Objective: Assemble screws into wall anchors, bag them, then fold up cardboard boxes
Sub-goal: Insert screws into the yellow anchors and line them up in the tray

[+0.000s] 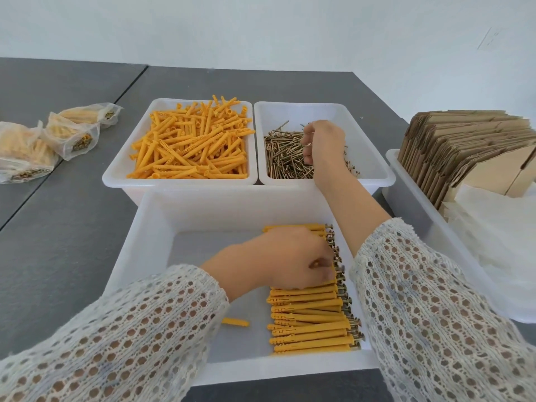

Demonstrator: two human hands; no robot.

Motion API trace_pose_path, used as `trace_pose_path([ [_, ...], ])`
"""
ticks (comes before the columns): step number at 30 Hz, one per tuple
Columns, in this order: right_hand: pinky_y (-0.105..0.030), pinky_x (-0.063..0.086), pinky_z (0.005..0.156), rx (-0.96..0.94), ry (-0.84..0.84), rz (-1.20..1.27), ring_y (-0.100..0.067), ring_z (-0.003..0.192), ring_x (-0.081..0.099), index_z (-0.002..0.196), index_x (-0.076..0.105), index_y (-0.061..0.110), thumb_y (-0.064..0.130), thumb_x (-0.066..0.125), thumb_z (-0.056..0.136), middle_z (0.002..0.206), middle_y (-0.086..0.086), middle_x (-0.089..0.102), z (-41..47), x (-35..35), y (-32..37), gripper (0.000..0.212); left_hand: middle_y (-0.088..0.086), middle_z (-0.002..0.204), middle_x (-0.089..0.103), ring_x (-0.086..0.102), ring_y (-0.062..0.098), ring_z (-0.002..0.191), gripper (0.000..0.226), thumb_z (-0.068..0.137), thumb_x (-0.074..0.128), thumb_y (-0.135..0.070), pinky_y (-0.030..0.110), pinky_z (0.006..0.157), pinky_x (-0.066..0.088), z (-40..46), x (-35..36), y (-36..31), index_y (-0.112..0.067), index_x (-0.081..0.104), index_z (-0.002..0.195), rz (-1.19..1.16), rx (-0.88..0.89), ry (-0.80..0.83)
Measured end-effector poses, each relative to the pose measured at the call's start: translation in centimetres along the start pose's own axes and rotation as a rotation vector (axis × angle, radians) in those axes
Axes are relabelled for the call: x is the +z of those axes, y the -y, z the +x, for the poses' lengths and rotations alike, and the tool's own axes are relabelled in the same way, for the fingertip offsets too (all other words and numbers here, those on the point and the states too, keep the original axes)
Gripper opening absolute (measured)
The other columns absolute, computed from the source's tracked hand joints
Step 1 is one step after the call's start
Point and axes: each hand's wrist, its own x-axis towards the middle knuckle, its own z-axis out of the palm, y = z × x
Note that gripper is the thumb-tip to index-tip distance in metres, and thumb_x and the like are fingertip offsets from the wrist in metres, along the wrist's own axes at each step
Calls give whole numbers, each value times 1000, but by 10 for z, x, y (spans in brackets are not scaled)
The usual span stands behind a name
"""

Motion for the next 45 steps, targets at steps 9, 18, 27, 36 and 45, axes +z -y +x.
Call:
trace_pose_path([
  [9,-21,34,42,7,44,-70,-11,45,41,76,57,12,5,39,91,60,0,53,5,0,-6,25,1,79,73,65,8,70,17,98,60,-28,30,74,55,0,0,-8,-16,70,103,-308,43,115],
  [18,-34,38,62,-200,44,-476,-20,63,43,76,58,7,8,40,91,70,-10,53,11,3,-18,23,-6,65,64,59,8,61,21,98,53,-23,35,64,51,-6,-32,21,-19,69,86,-132,-9,-561],
  [27,-35,41,69,-165,396,-1246,-28,83,50,81,49,17,31,40,95,82,-2,50,1,7,-23,22,4,111,60,47,26,108,21,97,53,-24,44,83,46,-27,-51,91,-17,66,112,241,-470,-877],
  [36,-46,42,102,-47,456,-1368,-30,111,54,125,54,12,38,32,98,124,-8,58,-4,7,-15,44,3,127,58,54,32,115,40,100,36,-50,51,102,30,-31,-55,110,-30,60,124,141,-806,-500],
  [45,-29,33,60,-182,248,-1345,-20,64,48,68,45,14,31,38,94,69,-1,52,-4,7,-22,32,-4,93,67,61,20,89,16,97,54,-22,41,82,52,-32,-55,105,-20,70,100,-51,-528,-692],
])
